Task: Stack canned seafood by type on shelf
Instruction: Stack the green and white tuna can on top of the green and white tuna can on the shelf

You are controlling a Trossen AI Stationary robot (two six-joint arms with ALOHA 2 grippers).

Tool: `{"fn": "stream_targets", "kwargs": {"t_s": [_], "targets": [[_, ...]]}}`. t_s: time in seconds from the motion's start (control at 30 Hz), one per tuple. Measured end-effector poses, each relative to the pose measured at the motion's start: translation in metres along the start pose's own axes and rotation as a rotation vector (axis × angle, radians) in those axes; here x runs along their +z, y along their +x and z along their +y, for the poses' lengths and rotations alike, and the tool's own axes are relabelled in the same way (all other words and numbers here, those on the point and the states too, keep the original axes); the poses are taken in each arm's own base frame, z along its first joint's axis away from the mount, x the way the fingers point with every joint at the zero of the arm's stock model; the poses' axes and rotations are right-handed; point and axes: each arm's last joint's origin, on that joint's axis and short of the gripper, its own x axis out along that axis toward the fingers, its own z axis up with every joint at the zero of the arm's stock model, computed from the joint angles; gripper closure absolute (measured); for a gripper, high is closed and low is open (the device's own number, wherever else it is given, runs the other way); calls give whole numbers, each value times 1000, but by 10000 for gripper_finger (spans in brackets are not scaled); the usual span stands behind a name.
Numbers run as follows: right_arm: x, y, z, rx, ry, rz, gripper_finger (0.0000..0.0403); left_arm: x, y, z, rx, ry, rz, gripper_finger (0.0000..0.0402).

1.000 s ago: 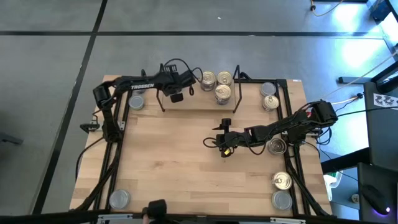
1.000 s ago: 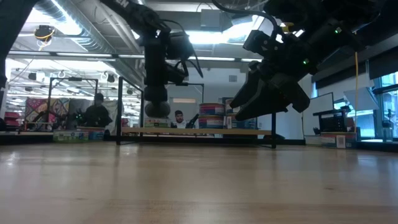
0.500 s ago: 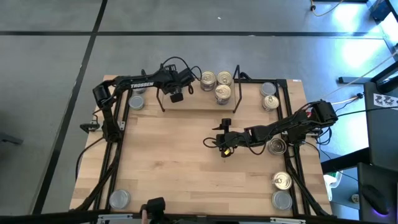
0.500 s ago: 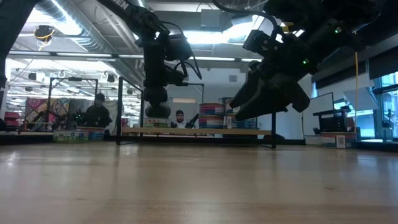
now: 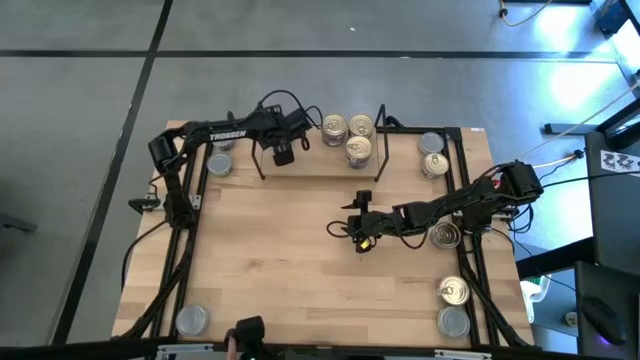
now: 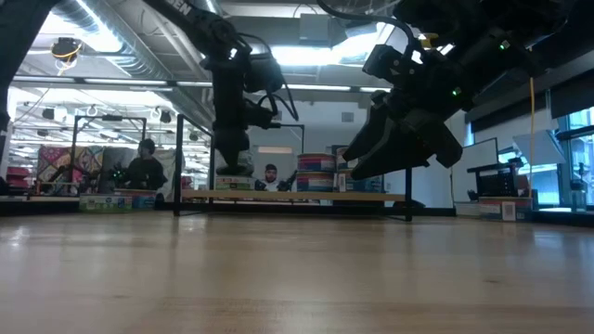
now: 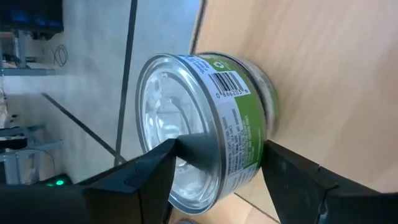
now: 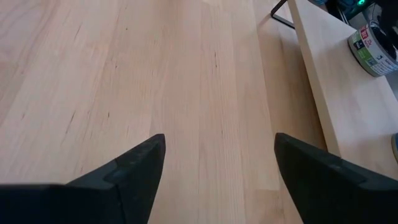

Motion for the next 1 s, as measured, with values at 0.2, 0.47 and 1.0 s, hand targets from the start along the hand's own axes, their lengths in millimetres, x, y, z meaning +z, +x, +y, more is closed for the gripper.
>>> {"fn": "stream_targets", "kwargs": {"t_s": [0.2,0.47,1.0], "targets": [[0,0,0,0,4,0,104,-2,1,2,-4,0,13,176],[0,0,0,0,4,2,104,-2,0,-1,-25,22,17,176],[0,0,0,1,5,3,104,1,-13,-8,-45,112,-1,176]]}}
